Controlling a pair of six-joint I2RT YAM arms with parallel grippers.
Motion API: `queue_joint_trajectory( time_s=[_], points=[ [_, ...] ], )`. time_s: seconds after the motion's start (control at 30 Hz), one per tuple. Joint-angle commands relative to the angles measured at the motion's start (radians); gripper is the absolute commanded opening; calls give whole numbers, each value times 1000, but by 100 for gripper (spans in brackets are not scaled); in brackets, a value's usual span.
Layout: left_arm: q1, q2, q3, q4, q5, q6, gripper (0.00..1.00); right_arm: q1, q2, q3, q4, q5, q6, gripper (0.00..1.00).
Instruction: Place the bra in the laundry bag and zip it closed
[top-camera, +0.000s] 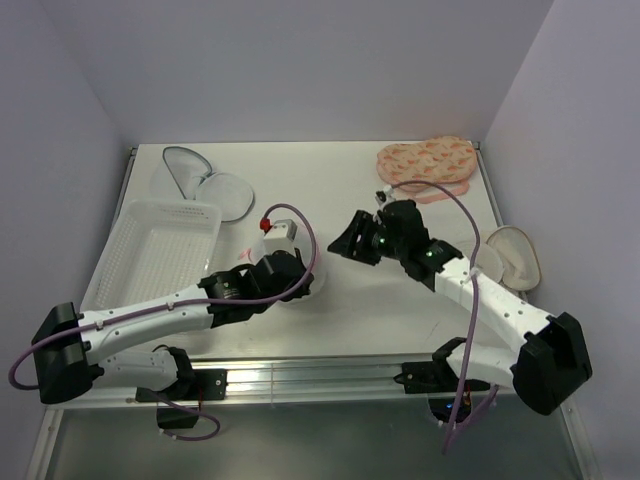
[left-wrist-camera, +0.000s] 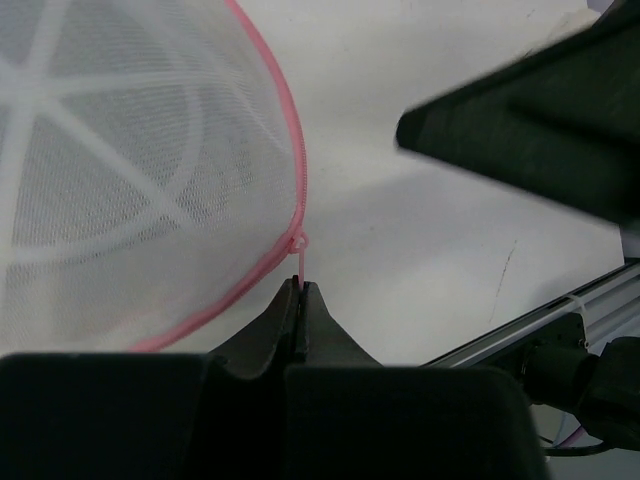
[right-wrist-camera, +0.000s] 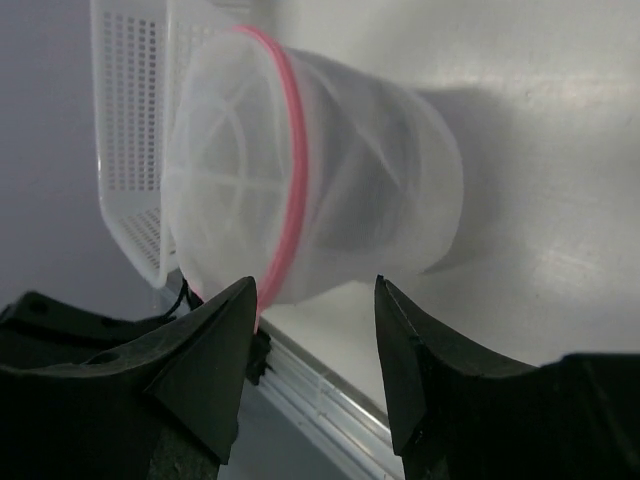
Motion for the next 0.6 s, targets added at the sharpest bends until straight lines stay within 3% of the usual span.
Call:
queue_joint_trajectory(
  time_s=[0.0, 0.2, 0.57],
  points=[
    [-6, 20, 40, 66, 26, 24, 0, 37, -51, -132, 149, -11, 159, 58],
    [-8, 37, 42, 75, 35, 27, 0, 67, -45, -185, 287, 12, 272, 58],
    [-8, 42, 33, 75, 34, 25, 0, 85, 1, -177, 334, 38, 299, 57]
  ],
)
